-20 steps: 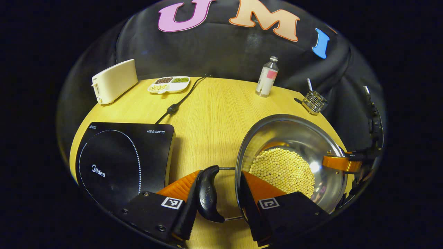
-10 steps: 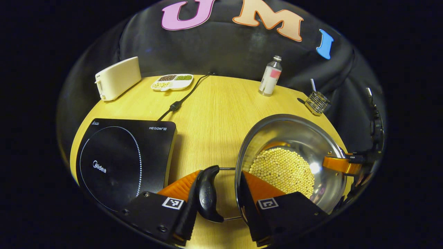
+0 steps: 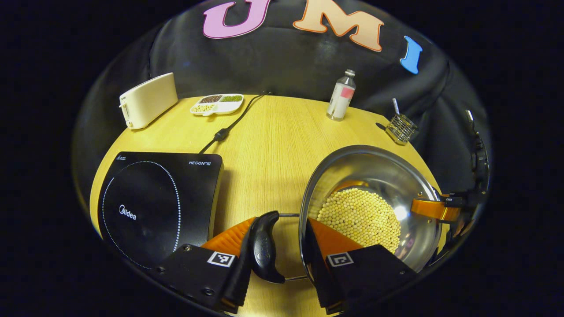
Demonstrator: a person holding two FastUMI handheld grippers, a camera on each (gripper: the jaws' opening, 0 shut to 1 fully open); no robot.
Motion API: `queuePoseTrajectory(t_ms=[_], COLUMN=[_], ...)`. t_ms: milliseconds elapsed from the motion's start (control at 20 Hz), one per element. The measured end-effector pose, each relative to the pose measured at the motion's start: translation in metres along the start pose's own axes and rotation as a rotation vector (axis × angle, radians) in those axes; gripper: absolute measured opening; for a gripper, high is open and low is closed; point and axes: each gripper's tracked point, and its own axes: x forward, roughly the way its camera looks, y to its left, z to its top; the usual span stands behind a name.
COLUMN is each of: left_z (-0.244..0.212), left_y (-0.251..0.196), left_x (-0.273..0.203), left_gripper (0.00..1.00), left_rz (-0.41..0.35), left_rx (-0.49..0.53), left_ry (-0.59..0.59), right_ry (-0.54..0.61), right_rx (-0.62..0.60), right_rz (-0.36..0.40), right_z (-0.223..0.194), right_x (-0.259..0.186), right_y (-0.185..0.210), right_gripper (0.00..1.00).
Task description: First push the handle of the pot to place it horizontally, then grasp the pot with both hands and set it on the induction cooktop.
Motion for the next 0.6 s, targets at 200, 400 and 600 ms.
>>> queuePoseTrajectory(t_ms=[200,400,600], left_z=[0.019,0.030,0.036], left_y=[0.001,0.013,0.043], left_x=[-0.014,-0.033,-0.051], left_gripper=[0.61,0.61,0.61], left_rz=[-0.024,-0.053,-0.052], left_rx=[0.047,0.040,0.035], left_ry=[-0.018,-0.027,-0.029], right_ry=[-0.019,-0.042,-0.050], right_rx=[0.046,0.049,0.046], right_rz=[-0.020,-0.036,-0.036], right_z=[0.003,0.012,0.015], right_x=[-0.021,-0.044,-0.055], right_y=[0.006,0.023,0.058], right_gripper=[0.52,0.52,0.57])
